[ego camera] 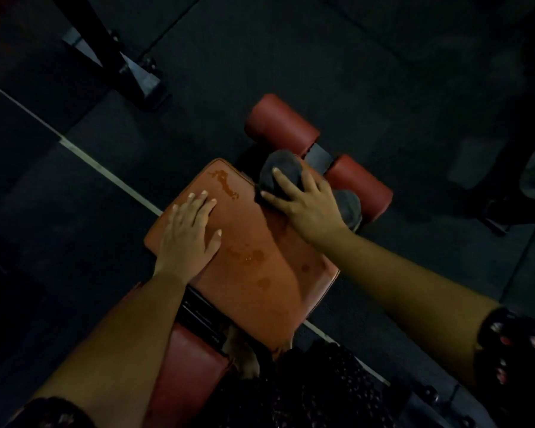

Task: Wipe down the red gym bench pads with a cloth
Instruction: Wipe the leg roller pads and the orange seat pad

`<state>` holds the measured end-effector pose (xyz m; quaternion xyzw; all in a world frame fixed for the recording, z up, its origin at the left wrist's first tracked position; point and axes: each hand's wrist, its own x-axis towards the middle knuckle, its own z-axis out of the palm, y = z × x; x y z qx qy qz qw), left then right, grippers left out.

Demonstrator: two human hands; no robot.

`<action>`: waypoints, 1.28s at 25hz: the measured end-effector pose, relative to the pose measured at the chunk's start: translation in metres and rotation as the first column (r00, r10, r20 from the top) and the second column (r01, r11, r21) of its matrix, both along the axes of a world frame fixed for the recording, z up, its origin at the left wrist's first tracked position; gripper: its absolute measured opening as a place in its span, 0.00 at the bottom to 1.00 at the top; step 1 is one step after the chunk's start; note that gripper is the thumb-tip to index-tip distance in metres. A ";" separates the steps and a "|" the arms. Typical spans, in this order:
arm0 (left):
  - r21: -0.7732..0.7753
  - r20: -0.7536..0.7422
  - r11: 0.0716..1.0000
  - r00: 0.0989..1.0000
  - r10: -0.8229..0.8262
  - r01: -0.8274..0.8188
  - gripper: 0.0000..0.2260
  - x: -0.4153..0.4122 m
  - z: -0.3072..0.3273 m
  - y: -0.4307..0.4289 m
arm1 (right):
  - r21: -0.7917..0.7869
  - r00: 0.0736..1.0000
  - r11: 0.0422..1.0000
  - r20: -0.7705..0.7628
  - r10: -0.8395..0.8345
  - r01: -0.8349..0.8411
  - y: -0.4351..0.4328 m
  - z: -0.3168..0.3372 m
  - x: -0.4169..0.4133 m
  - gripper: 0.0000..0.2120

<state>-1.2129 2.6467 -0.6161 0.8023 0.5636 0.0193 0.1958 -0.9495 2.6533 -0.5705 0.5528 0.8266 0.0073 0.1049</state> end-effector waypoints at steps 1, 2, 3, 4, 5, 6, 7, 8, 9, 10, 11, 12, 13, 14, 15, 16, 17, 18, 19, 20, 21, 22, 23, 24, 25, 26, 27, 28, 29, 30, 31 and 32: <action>-0.008 0.003 1.000 1.000 0.007 -0.007 0.29 0.001 0.000 0.000 | 0.023 0.999 0.999 -0.016 -0.034 0.034 -0.021 -0.005 0.018 0.29; -0.017 0.008 1.000 1.000 0.015 -0.015 0.28 0.001 0.001 0.000 | 0.022 0.995 0.995 -0.034 -0.093 0.094 -0.042 -0.009 0.037 0.31; -0.023 0.012 1.000 1.000 0.021 -0.021 0.28 0.002 0.001 0.000 | -0.010 0.981 0.983 -0.066 -0.182 0.182 -0.061 -0.012 0.053 0.33; -0.021 0.014 0.999 1.000 0.026 -0.025 0.28 0.002 0.001 0.000 | -0.058 0.950 0.957 -0.114 -0.291 0.286 -0.077 -0.011 0.065 0.34; -0.013 0.015 0.999 0.999 0.030 -0.030 0.28 0.002 0.001 -0.001 | -0.103 0.905 0.918 -0.156 -0.395 0.383 -0.089 -0.008 0.072 0.34; -0.006 0.019 0.999 0.999 0.038 -0.038 0.28 0.002 0.001 -0.003 | -0.133 0.865 0.884 -0.187 -0.466 0.448 -0.094 -0.005 0.076 0.35; -0.005 0.024 0.999 0.998 0.051 -0.051 0.27 0.001 0.001 -0.005 | -0.116 0.838 0.867 -0.222 -0.498 0.484 -0.092 -0.001 0.075 0.35; -0.007 0.027 0.998 0.997 0.070 -0.070 0.27 0.000 0.001 -0.009 | -0.080 0.831 0.869 -0.260 -0.492 0.489 -0.081 0.001 0.071 0.36; -0.006 0.024 0.996 0.996 0.086 -0.086 0.27 -0.002 -0.001 -0.012 | -0.029 0.836 0.880 -0.300 -0.459 0.473 -0.062 0.003 0.063 0.36; -0.002 0.016 0.995 0.995 0.097 -0.097 0.27 -0.004 -0.002 -0.015 | -0.001 0.851 0.902 -0.329 -0.409 0.432 -0.035 0.006 0.051 0.37; 0.005 0.009 0.995 0.995 0.103 -0.103 0.27 -0.006 -0.004 -0.018 | -0.015 0.883 0.935 -0.324 -0.340 0.355 -0.007 0.008 0.037 0.38; 0.008 0.008 0.994 0.994 0.105 -0.105 0.26 -0.007 -0.005 -0.020 | -0.059 0.923 0.962 -0.271 -0.273 0.267 0.017 0.010 0.023 0.37; 0.002 0.011 0.994 0.994 0.111 -0.111 0.26 -0.007 -0.005 -0.021 | -0.112 0.952 0.970 -0.197 -0.234 0.215 0.033 0.008 0.014 0.37; -0.011 0.016 0.993 0.992 0.122 -0.122 0.27 -0.006 -0.004 -0.022 | -0.150 0.961 0.966 -0.148 -0.234 0.212 0.039 0.006 0.012 0.36; -0.022 0.020 0.990 0.990 0.138 -0.137 0.27 -0.004 -0.003 -0.022 | -0.164 0.954 0.956 -0.137 -0.265 0.242 0.038 0.005 0.015 0.36; -0.029 0.020 0.986 0.986 0.163 -0.162 0.28 -0.002 -0.001 -0.023 | -0.173 0.937 0.941 -0.150 -0.316 0.290 0.028 0.004 0.020 0.36; -0.036 0.014 0.979 0.979 0.201 -0.201 0.29 -0.001 0.001 -0.025 | -0.189 0.911 0.919 -0.171 -0.376 0.345 0.013 0.004 0.028 0.37; -0.047 0.003 0.966 0.967 0.255 -0.255 0.31 0.001 0.003 -0.028 | -0.216 0.882 0.894 -0.188 -0.432 0.392 -0.002 0.005 0.035 0.37; -0.066 -0.002 0.943 0.945 0.327 -0.327 0.32 0.004 0.004 -0.032 | -0.239 0.860 0.875 -0.203 -0.468 0.420 -0.013 0.009 0.039 0.37; -0.095 0.006 0.905 0.909 0.418 -0.415 0.33 0.006 0.005 -0.037 | -0.250 0.847 0.868 -0.223 -0.483 0.430 -0.015 0.016 0.038 0.35; -0.128 0.026 0.855 0.860 0.509 -0.502 0.34 0.009 0.006 -0.042 | -0.243 0.838 0.873 -0.263 -0.479 0.423 -0.008 0.022 0.034 0.34; -0.157 0.046 0.807 0.812 0.582 -0.570 0.34 0.012 0.005 -0.048 | -0.223 0.830 0.889 -0.321 -0.455 0.401 0.005 0.030 0.025 0.34; -0.176 0.064 0.771 0.775 0.629 -0.611 0.34 0.015 0.004 -0.055 | -0.196 0.828 0.909 -0.376 -0.416 0.367 0.022 0.038 0.013 0.35; -0.186 0.078 0.750 0.751 0.655 -0.635 0.34 0.017 0.003 -0.063 | -0.163 0.841 0.935 -0.409 -0.356 0.316 0.041 0.045 -0.002 0.36; -0.196 0.089 0.733 0.732 0.675 -0.652 0.34 0.017 0.001 -0.071 | -0.130 0.873 0.963 -0.406 -0.269 0.236 0.059 0.050 -0.020 0.38; -0.210 0.094 0.718 0.717 0.691 -0.664 0.34 0.017 -0.002 -0.079 | -0.112 0.914 0.984 -0.369 -0.167 0.135 0.074 0.052 -0.038 0.40; -0.223 0.089 0.708 0.710 0.699 -0.670 0.34 0.018 -0.004 -0.085 | -0.116 0.951 0.993 -0.303 -0.062 0.028 0.086 0.051 -0.055 0.43; -0.232 0.079 0.707 0.711 0.698 -0.668 0.34 0.019 -0.005 -0.090 | -0.151 0.974 0.987 -0.223 0.028 -0.063 0.094 0.047 -0.068 0.46; -0.231 0.064 0.715 0.722 0.689 -0.661 0.34 0.020 -0.007 -0.094 | -0.210 0.985 0.970 -0.149 0.092 -0.122 0.097 0.040 -0.078 0.46; -0.216 0.044 0.731 0.742 0.669 -0.647 0.34 0.019 -0.007 -0.097 | -0.274 0.989 0.952 -0.091 0.118 -0.139 0.096 0.034 -0.085 0.45; -0.196 0.013 0.755 0.768 0.640 -0.626 0.34 0.016 -0.009 -0.099 | -0.315 0.994 0.943 -0.056 0.099 -0.111 0.093 0.028 -0.090 0.42; -0.175 -0.028 0.778 0.793 0.609 -0.604 0.33 0.012 -0.010 -0.101 | -0.318 0.998 0.946 -0.043 0.053 -0.064 0.088 0.024 -0.095 0.40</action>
